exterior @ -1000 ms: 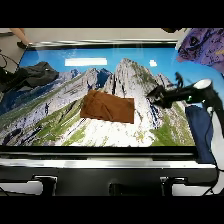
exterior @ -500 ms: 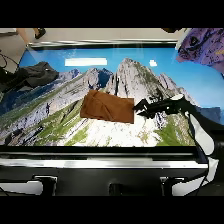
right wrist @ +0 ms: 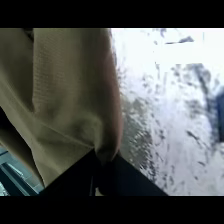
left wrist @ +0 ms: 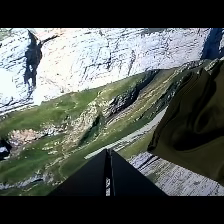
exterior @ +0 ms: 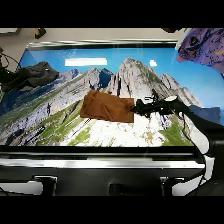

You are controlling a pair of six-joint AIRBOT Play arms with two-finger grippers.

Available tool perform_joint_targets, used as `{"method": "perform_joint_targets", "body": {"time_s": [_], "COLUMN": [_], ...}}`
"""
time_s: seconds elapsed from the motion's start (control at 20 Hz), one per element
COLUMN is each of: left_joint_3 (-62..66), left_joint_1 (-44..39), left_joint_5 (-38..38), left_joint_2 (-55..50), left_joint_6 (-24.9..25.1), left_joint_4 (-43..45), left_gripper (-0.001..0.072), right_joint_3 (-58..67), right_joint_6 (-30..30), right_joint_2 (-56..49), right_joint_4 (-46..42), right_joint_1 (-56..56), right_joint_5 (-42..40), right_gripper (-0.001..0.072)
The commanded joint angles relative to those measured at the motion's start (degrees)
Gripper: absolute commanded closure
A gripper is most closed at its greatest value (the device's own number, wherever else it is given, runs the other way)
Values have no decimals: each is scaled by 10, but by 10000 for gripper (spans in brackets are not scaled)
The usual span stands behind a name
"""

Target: Fold the clothes and pants, and hang the long-sleeved shirts on hangers.

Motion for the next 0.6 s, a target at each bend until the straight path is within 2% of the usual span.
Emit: {"method": "perform_joint_targets", "body": {"time_s": [0.0, 0.15, 0.55], "left_joint_3": [0, 0, 0], "left_joint_1": [-2, -2, -2], "left_joint_5": [0, 0, 0], "left_joint_2": [0, 0, 0], "left_joint_6": [0, 0, 0], "left_joint_4": [0, 0, 0], "left_gripper": [687, 687, 687], "right_joint_3": [23, 100, 341], "right_joint_6": [3, 42, 166], "right_joint_2": [4, 9, 10], "right_joint_4": [1, -28, -196], "right_joint_1": [-2, -28, -142], "right_joint_5": [15, 50, 138], "right_gripper": [684, 685, 685]}}
